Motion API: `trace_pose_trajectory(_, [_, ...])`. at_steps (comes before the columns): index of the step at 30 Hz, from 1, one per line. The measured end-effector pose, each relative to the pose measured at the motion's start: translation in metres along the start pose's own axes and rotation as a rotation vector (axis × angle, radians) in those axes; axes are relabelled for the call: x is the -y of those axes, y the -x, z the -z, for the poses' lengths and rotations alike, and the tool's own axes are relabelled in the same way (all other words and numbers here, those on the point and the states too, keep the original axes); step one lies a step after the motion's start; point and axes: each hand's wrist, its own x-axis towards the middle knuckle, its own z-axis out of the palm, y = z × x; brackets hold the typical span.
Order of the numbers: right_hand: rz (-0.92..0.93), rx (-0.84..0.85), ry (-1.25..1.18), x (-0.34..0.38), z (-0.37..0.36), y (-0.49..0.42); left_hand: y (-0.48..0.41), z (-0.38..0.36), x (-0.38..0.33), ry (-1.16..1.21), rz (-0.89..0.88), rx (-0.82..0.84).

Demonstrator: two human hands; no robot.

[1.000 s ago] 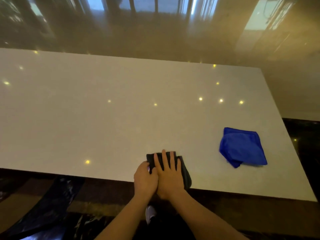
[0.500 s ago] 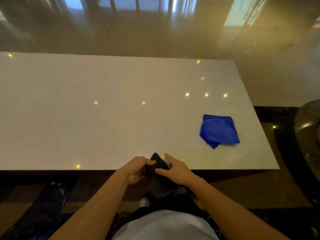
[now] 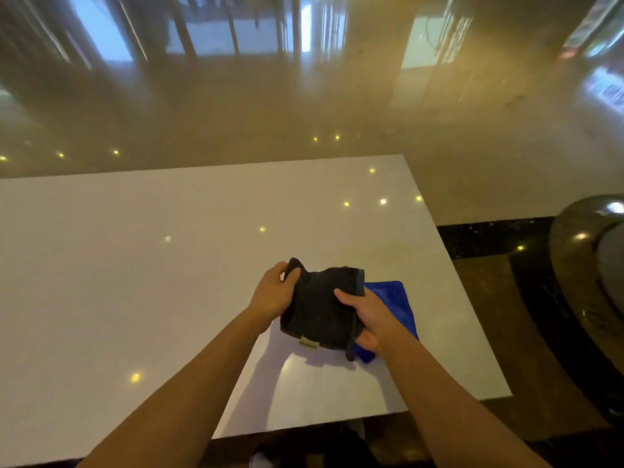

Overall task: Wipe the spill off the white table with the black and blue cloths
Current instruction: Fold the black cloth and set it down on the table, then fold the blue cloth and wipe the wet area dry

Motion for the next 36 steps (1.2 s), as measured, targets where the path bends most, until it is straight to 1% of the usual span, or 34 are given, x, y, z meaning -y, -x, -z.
trace_pose_trajectory(2, [0.014, -0.042, 0.039, 0.035, 0.012, -0.030, -0.028, -0.023, -0.020, 0.054, -0.018, -0.072])
trace_pose_trajectory(5, [-0.010, -0.073, 0.089, 0.081, 0.033, -0.078, -0.076, -0.054, -0.038, 0.201, 0.092, -0.128])
trace_pose_trajectory(9, [-0.048, -0.100, 0.117, 0.127, 0.048, -0.127, -0.129, -0.082, -0.053, 0.384, 0.218, -0.130])
trace_pose_trajectory(12, [-0.016, -0.103, 0.145, 0.151, 0.055, -0.154, -0.154, -0.093, -0.058, 0.508, 0.251, -0.096])
trace_pose_trajectory(15, [0.020, -0.091, 0.183, 0.166, 0.061, -0.167, -0.165, -0.095, -0.062, 0.581, 0.254, -0.085])
trace_pose_trajectory(17, [0.070, -0.143, 0.241, 0.170, 0.069, -0.166, -0.164, -0.093, -0.059, 0.566, 0.266, -0.127])
trace_pose_trajectory(19, [0.162, -0.291, 0.410, 0.164, 0.079, -0.156, -0.155, -0.091, -0.051, 0.451, 0.313, -0.177])
trace_pose_trajectory(21, [0.224, -0.445, 0.607, 0.142, 0.090, -0.134, -0.136, -0.095, -0.035, 0.181, 0.362, -0.155])
trace_pose_trajectory(22, [0.224, -0.487, 0.666, 0.126, 0.095, -0.121, -0.125, -0.098, -0.027, 0.016, 0.367, -0.115])
trace_pose_trajectory(23, [0.213, -0.492, 0.699, 0.107, 0.101, -0.106, -0.112, -0.102, -0.019, -0.114, 0.362, -0.075])
trace_pose_trajectory(24, [0.194, -0.462, 0.731, 0.089, 0.105, -0.092, -0.099, -0.106, -0.013, -0.201, 0.349, -0.036])
trace_pose_trajectory(26, [0.145, -0.385, 0.842, 0.059, 0.105, -0.065, -0.074, -0.112, -0.004, -0.286, 0.327, 0.035])
trace_pose_trajectory(28, [0.110, -0.363, 0.885, 0.040, 0.101, -0.052, -0.052, -0.117, 0.002, -0.324, 0.319, 0.097])
trace_pose_trajectory(30, [0.070, -0.337, 0.809, 0.028, 0.099, -0.044, -0.037, -0.124, 0.008, -0.316, 0.335, 0.114])
trace_pose_trajectory(32, [0.038, -0.294, 0.736, 0.014, 0.081, -0.035, -0.020, -0.113, 0.022, -0.238, 0.353, 0.083])
trace_pose_trajectory(34, [0.044, -0.272, 0.764, 0.008, 0.072, -0.033, -0.012, -0.106, 0.034, -0.031, 0.395, 0.097])
trace_pose_trajectory(36, [0.086, -0.247, 0.812, 0.013, 0.070, -0.033, -0.006, -0.098, 0.037, 0.239, 0.408, 0.154])
